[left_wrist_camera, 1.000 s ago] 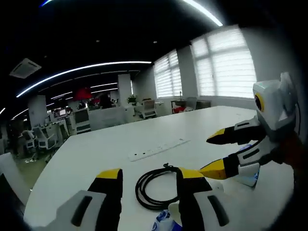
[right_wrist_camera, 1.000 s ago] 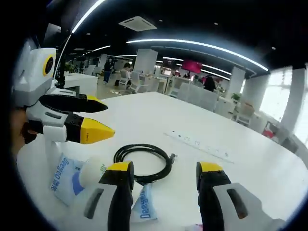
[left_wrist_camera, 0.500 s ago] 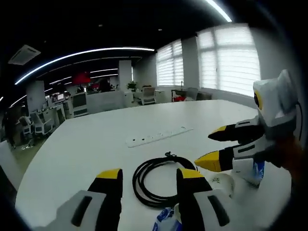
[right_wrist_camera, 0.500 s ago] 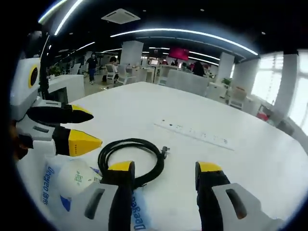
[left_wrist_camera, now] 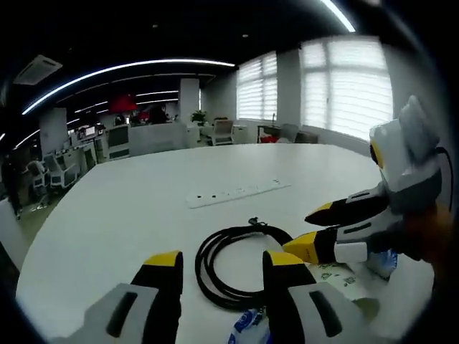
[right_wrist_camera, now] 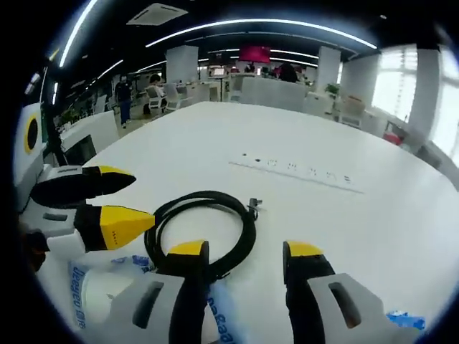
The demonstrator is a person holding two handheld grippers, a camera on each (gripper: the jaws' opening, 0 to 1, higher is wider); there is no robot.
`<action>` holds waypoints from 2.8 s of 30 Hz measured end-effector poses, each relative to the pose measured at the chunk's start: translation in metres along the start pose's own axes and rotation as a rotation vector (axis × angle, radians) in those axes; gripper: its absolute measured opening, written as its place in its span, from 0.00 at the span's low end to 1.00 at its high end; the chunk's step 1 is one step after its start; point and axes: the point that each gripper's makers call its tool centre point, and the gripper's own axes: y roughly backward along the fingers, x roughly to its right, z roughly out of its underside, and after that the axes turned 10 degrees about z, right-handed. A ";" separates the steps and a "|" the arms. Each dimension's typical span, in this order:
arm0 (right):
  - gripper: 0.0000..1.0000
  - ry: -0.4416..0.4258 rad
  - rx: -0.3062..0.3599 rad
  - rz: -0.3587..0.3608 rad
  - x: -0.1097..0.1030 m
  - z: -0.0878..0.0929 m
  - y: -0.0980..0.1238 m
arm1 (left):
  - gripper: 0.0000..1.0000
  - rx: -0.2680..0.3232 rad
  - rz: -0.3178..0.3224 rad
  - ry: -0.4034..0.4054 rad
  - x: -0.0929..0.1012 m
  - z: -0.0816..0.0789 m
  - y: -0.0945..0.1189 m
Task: Arrange the tabletop items into an orderly group along one side of the table until the central work area is clear of visible clutter.
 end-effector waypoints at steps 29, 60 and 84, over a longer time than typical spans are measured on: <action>0.24 -0.245 -0.135 -0.075 -0.001 0.012 -0.029 | 0.39 -0.144 0.001 0.109 -0.016 0.041 -0.028; 0.07 -0.353 -0.066 -0.072 -0.006 0.001 -0.025 | 0.02 -0.123 -0.058 0.130 -0.031 0.046 -0.023; 0.02 -0.260 0.258 -0.156 -0.020 -0.070 0.026 | 0.01 -0.004 -0.016 0.267 -0.025 0.025 -0.006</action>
